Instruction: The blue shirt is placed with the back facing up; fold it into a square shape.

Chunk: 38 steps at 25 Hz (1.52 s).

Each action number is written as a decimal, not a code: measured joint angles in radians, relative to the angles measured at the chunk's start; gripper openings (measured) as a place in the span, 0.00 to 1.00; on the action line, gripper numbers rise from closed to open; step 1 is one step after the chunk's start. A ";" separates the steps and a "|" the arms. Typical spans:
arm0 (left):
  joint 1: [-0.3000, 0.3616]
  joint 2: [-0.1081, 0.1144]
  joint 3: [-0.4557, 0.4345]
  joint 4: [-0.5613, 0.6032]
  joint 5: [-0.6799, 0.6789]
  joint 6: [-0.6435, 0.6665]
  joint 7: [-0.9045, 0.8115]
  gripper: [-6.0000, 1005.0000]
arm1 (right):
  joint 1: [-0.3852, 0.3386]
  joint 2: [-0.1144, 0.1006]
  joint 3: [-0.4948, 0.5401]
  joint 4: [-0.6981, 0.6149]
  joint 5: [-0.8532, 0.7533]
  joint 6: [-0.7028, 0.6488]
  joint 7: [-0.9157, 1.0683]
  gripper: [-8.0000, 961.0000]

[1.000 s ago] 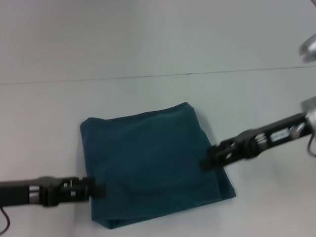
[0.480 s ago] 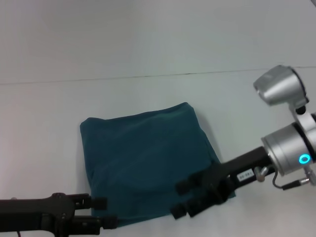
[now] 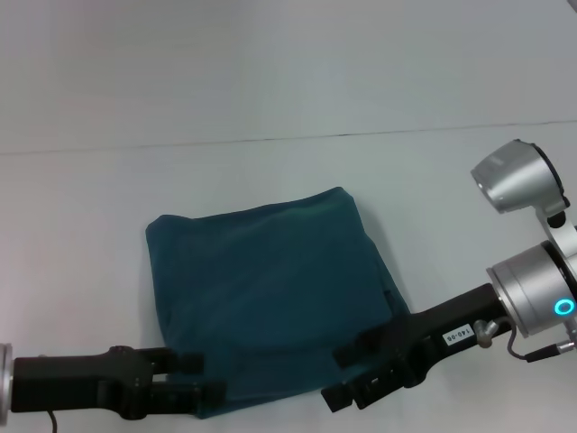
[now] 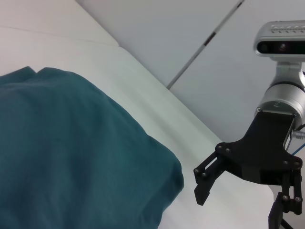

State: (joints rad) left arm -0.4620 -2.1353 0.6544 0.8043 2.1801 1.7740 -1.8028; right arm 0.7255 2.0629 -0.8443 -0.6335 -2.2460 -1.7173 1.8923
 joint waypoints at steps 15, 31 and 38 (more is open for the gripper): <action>-0.051 0.022 0.015 -0.004 0.050 0.039 -0.087 0.79 | -0.010 0.005 0.009 -0.048 0.033 0.000 -0.151 0.98; -0.061 0.023 0.004 -0.007 0.041 0.009 -0.126 0.79 | -0.062 0.011 0.018 -0.052 0.163 0.020 -0.186 0.98; -0.062 0.022 0.004 -0.007 0.028 0.000 -0.126 0.80 | -0.063 0.011 0.018 -0.052 0.164 0.026 -0.182 0.98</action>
State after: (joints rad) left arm -0.5243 -2.1138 0.6580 0.7976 2.2078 1.7742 -1.9292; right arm 0.6626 2.0742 -0.8268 -0.6856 -2.0817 -1.6915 1.7099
